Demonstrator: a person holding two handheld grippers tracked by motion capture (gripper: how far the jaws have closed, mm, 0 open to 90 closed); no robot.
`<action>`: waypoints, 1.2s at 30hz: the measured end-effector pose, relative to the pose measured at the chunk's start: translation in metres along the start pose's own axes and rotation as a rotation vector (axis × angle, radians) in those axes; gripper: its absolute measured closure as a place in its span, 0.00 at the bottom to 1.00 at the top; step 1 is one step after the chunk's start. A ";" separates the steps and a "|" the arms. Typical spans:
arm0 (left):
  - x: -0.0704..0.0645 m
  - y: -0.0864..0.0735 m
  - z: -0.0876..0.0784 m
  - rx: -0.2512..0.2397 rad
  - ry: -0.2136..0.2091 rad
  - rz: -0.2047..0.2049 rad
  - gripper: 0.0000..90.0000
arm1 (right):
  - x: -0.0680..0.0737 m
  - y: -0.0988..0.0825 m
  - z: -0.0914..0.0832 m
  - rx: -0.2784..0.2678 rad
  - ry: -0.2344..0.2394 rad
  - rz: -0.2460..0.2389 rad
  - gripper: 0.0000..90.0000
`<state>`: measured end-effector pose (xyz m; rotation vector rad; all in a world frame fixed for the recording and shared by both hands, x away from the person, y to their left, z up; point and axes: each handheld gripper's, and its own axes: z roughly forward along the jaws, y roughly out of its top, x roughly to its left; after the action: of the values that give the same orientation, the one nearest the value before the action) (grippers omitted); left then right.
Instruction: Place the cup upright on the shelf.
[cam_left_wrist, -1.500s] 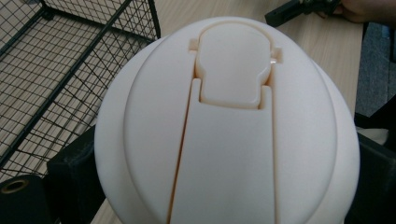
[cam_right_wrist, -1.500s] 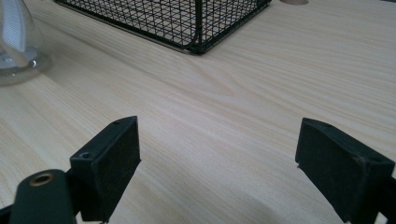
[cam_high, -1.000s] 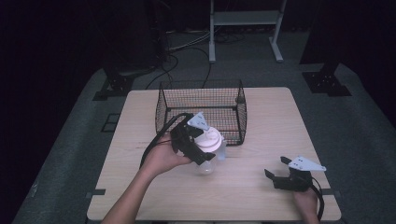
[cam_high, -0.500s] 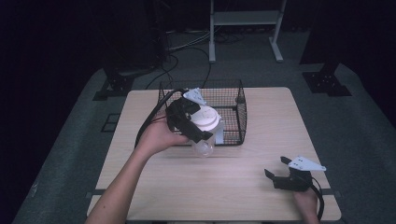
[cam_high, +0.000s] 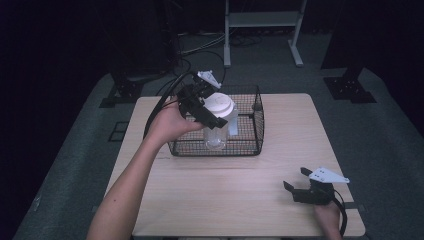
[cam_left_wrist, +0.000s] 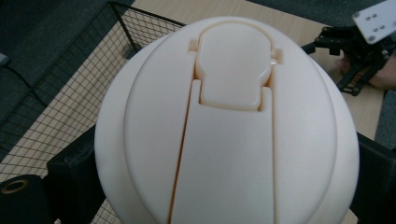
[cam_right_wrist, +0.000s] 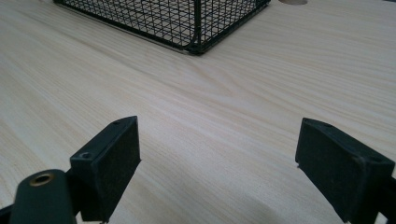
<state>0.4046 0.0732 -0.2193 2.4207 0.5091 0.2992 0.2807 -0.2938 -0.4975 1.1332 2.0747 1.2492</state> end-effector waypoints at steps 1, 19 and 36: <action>0.002 0.002 0.000 0.005 0.005 0.001 0.06 | 0.000 0.000 0.000 0.000 0.000 0.006 0.14; 0.045 0.013 0.015 0.020 0.092 -0.105 0.06 | 0.000 0.000 0.000 -0.004 0.003 0.017 0.14; 0.079 0.000 0.058 0.078 0.129 -0.201 0.06 | 0.000 0.000 -0.001 -0.011 0.006 0.015 0.14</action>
<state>0.4951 0.0756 -0.2566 2.4109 0.8291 0.3553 0.2801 -0.2948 -0.4970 1.1427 2.0649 1.2714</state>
